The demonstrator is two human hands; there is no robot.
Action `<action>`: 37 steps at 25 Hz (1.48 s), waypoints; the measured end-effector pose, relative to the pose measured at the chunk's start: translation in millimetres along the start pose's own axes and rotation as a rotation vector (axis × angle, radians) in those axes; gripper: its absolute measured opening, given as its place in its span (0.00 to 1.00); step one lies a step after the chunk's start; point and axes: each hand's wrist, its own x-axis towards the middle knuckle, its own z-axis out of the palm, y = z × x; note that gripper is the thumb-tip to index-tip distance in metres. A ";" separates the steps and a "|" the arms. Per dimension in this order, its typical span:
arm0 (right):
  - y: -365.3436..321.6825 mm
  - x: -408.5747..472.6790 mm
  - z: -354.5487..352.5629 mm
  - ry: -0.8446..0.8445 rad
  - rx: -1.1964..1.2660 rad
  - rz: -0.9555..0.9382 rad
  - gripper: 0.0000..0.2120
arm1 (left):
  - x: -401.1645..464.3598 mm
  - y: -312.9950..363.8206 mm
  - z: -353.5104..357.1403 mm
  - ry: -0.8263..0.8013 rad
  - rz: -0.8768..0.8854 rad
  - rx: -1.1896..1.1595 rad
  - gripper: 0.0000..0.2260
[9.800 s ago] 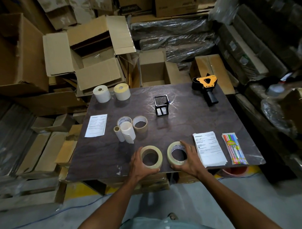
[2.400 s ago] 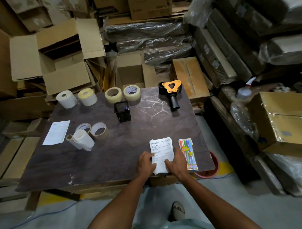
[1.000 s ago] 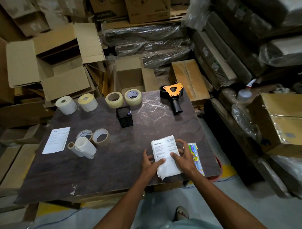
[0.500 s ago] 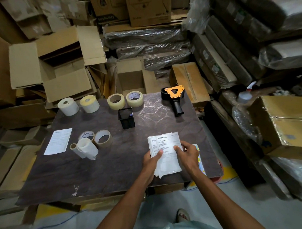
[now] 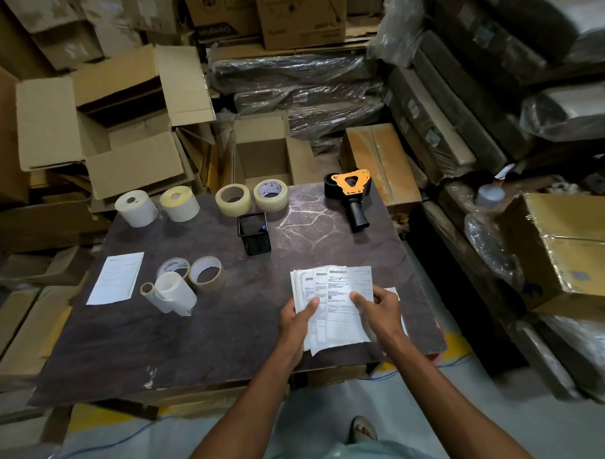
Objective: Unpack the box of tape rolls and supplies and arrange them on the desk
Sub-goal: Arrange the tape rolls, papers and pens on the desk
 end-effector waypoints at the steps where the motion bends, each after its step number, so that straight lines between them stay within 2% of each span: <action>1: 0.3 0.1 -1.0 0.014 0.001 -0.001 0.09 | 0.9 0.3 -0.7 0.011 0.006 -0.005 0.13; 3: -1.1 -0.3 -3.2 0.056 -0.007 -0.007 0.07 | 0.7 2.9 -1.4 0.035 0.020 -0.016 0.10; 6: -5.3 -1.3 -5.1 0.066 -0.036 -0.008 0.08 | 0.0 5.3 -3.7 0.039 0.028 0.003 0.09; 20: -2.3 0.2 2.0 0.010 -0.002 0.032 0.07 | 0.3 1.6 -1.3 0.019 -0.005 0.026 0.13; 27: 0.0 -9.6 22.8 -0.201 -0.204 0.057 0.18 | -0.1 -2.5 11.4 -0.048 -0.044 0.088 0.13; 32: 9.8 -10.1 24.1 -0.257 -0.352 -0.049 0.35 | -3.4 -4.6 17.2 -0.069 -0.054 0.235 0.18; 34: 11.7 -7.1 23.8 -0.248 -0.258 -0.025 0.33 | -1.9 -1.9 17.8 -0.073 -0.015 0.275 0.20; 37: 7.9 -2.0 22.3 -0.170 -0.185 -0.028 0.23 | 5.5 7.0 13.2 -0.036 0.117 0.320 0.19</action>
